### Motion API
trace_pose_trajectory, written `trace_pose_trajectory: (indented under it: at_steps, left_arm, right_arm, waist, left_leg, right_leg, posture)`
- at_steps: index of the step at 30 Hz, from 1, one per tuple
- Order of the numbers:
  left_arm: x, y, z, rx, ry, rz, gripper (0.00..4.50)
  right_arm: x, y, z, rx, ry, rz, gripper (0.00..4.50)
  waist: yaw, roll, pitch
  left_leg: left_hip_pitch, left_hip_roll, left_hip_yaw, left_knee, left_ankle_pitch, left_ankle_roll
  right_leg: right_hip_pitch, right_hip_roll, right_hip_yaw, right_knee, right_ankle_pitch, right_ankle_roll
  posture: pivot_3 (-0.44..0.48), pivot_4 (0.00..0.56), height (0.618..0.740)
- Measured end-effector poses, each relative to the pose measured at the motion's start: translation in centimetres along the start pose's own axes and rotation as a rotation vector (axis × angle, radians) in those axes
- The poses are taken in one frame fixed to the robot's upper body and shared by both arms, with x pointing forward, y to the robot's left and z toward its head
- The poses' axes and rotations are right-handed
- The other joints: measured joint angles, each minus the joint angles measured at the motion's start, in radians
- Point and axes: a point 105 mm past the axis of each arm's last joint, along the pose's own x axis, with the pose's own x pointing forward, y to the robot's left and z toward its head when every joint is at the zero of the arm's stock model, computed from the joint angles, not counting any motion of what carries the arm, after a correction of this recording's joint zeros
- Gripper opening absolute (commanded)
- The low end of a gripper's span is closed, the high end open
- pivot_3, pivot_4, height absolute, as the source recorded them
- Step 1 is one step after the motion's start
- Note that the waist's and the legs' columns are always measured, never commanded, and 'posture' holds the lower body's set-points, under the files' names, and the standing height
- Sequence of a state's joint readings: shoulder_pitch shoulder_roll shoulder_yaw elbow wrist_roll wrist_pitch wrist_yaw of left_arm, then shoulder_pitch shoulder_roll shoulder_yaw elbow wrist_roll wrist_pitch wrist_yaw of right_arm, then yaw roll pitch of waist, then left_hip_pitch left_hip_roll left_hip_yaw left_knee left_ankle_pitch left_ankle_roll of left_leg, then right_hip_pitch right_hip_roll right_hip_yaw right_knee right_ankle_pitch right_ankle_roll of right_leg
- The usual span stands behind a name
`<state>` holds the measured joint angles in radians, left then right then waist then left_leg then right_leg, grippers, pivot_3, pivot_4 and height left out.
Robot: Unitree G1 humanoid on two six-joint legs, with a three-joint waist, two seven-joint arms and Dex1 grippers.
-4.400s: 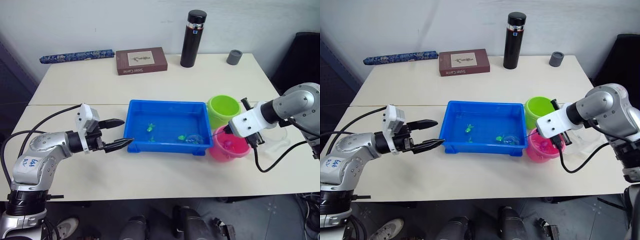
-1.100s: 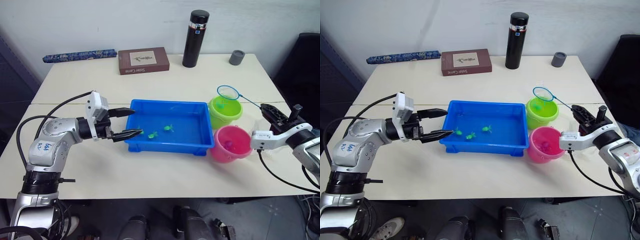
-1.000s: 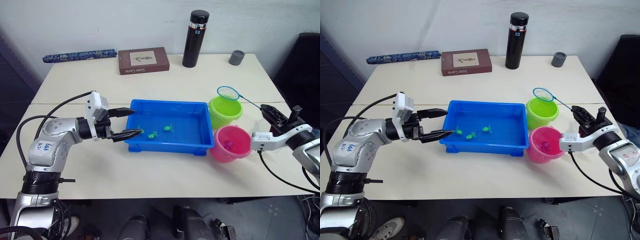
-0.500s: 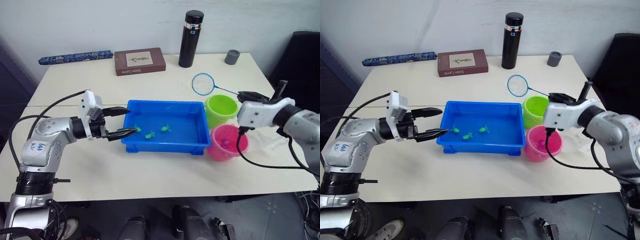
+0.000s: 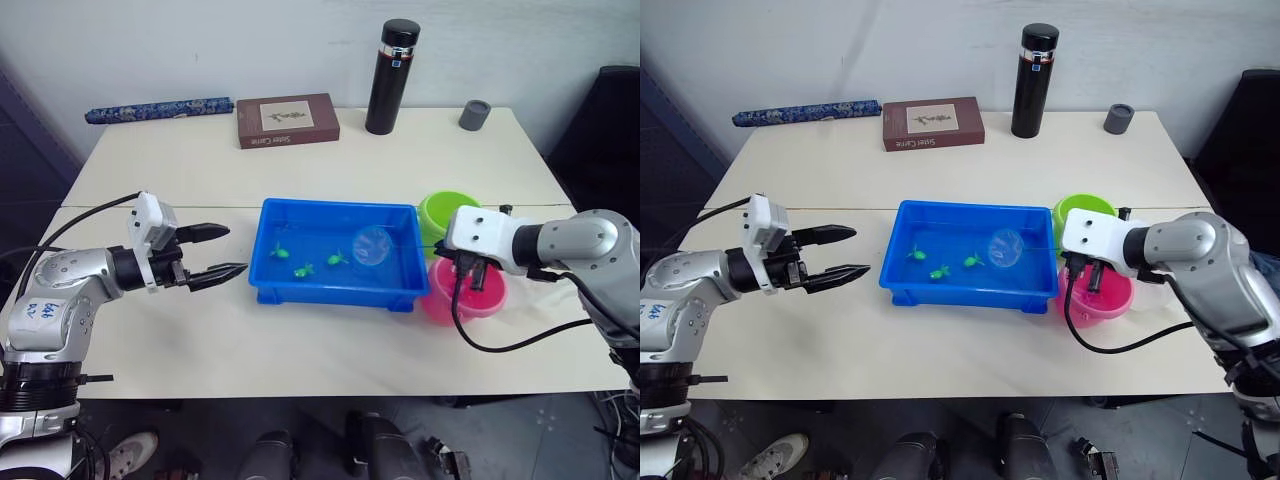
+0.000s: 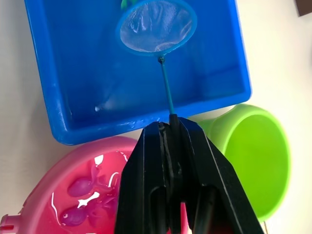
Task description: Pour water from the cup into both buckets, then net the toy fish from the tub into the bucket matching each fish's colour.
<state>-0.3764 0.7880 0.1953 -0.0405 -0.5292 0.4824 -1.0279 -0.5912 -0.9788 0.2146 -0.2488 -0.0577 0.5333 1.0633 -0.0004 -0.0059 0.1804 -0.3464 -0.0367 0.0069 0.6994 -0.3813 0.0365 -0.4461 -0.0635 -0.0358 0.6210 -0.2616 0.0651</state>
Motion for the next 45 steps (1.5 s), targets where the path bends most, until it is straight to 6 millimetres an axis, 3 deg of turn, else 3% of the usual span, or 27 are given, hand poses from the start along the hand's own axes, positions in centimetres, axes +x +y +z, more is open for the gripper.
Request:
trace_pose_trajectory:
  at_steps: [9,27,35,40,45]
  left_arm:
    - [0.2,-0.4,0.5,0.009,-0.012,-0.006,4.46]
    - [0.4,-1.0,0.1,-0.008,-0.009,-0.013,4.46]
    - [0.3,-1.1,-0.1,-0.015,0.006,-0.013,4.46]
    - [0.3,-1.3,0.0,-0.008,0.005,-0.017,4.46]
    - [0.0,-1.7,-0.4,-0.031,0.023,-0.03,4.46]
  right_arm:
    - [1.6,0.8,-0.3,0.03,0.066,0.04,0.0]
    - [3.8,2.6,1.9,0.229,0.019,0.125,0.0]
    - [3.9,2.2,2.6,0.266,0.025,0.117,0.0]
    - [4.7,3.5,3.5,0.381,-0.001,0.201,0.0]
    - [3.5,2.8,3.9,0.422,-0.015,0.235,0.0]
  waist:
    - [0.0,0.0,0.0]
    - [-0.001,0.0,0.0]
    - [-0.001,0.0,0.0]
    - [-0.002,0.0,0.0]
    - [-0.002,0.0,0.0]
  left_leg:
    - [-0.001,0.0,0.0,0.0,0.0,0.0]
    - [-0.004,0.0,-0.003,0.001,0.0,-0.001]
    - [-0.005,0.0,-0.004,0.001,0.0,-0.001]
    - [-0.006,0.0,-0.005,0.001,0.0,-0.001]
    - [-0.006,0.0,-0.006,0.001,0.0,-0.001]
  right_leg:
    - [-0.001,0.0,-0.001,0.0,0.0,0.0]
    - [-0.002,0.0,-0.003,0.001,0.0,0.0]
    - [-0.003,0.0,-0.005,0.001,0.0,0.0]
    - [-0.003,0.0,-0.005,0.001,0.0,0.0]
    - [-0.003,0.0,-0.006,0.0,0.0,0.0]
  posture:
    - [0.0,0.15,0.739]
    - [0.0,0.15,0.739]
    - [0.0,0.15,0.739]
    - [0.0,0.15,0.739]
    - [0.0,0.15,0.739]
